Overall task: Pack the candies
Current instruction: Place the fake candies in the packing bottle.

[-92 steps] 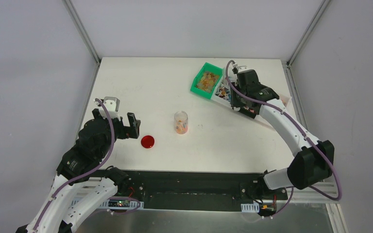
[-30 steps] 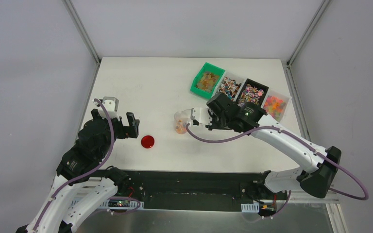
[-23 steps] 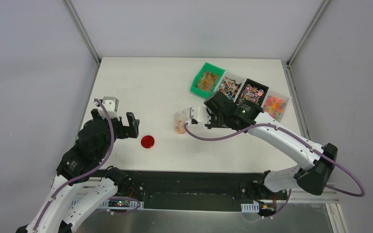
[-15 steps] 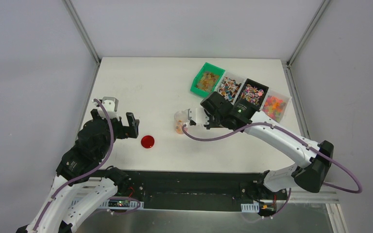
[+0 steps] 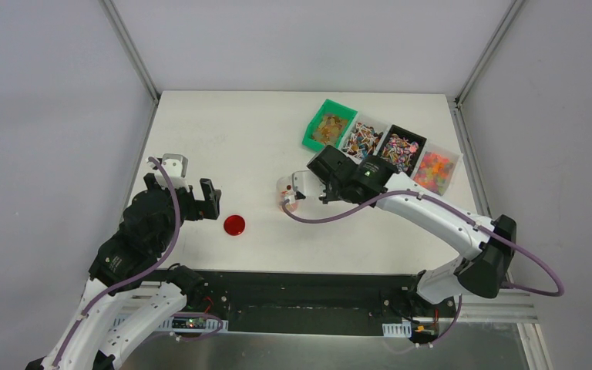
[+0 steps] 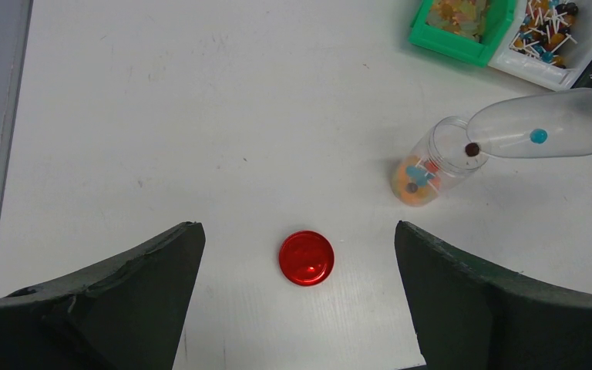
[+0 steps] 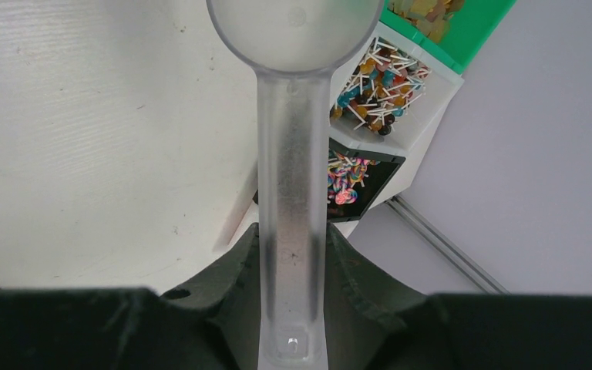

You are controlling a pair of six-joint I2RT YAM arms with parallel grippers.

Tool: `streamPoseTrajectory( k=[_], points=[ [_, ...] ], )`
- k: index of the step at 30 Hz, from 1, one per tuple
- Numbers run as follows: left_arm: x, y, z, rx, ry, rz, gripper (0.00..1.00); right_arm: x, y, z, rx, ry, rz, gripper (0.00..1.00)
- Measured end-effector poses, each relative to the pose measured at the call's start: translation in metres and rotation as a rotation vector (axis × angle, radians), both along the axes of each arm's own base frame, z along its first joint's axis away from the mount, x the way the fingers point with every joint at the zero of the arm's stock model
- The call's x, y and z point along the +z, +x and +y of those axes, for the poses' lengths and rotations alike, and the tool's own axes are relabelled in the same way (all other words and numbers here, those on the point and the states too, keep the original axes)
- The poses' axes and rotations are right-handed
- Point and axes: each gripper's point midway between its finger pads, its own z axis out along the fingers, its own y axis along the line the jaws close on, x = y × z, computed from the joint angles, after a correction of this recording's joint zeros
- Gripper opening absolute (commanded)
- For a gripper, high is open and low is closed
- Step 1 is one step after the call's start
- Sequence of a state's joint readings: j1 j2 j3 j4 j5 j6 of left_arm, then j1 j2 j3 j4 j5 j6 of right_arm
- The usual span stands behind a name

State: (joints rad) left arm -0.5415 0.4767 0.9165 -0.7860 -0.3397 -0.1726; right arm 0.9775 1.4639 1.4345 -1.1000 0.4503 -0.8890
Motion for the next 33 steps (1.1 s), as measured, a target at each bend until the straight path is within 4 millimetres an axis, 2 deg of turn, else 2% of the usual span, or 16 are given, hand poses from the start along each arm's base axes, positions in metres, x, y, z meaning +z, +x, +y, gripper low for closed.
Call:
streamPoseTrajectory(
  k=[22, 33],
  points=[
    [0.001, -0.001, 0.001, 0.000, -0.004, -0.006, 0.99, 0.008, 0.005, 0.003, 0.014, -0.080, -0.054, 0.00],
    [0.001, -0.001, -0.001, -0.008, -0.005, -0.003, 0.99, 0.014, 0.001, 0.003, -0.024, -0.033, -0.040, 0.00]
  ],
)
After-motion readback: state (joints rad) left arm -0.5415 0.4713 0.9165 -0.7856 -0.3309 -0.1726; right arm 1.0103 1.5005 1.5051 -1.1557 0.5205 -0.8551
